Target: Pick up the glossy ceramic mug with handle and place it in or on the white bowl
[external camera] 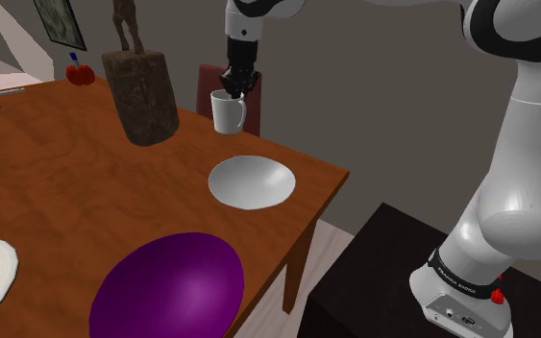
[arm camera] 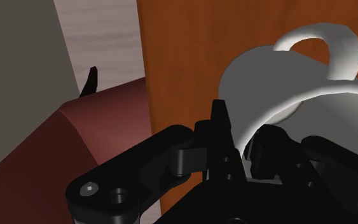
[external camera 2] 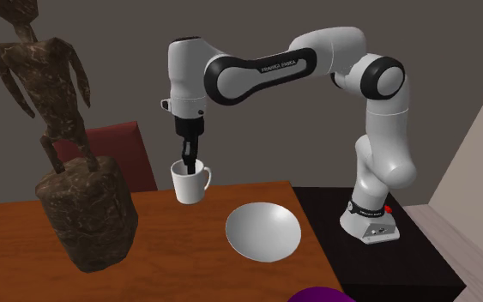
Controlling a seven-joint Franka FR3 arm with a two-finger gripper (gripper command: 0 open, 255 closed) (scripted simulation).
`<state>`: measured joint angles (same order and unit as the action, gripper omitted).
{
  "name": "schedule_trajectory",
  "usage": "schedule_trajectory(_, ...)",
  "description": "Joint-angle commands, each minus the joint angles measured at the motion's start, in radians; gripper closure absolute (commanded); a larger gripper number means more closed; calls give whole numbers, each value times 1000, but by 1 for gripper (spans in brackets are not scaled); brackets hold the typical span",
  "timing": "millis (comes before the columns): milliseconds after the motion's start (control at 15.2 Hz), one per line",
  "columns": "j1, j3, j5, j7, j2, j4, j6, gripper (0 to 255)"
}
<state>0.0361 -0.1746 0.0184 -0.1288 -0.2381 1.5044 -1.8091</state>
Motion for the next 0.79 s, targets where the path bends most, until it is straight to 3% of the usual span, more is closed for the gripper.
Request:
schedule_trajectory(0,1,0,0,-1,-1,-28,27,255)
schedule_trajectory(660,6,-2,-7,-10,-30,-204,175,255)
schedule_trajectory(726,10,-6,-1,-19,11,-150,160,255)
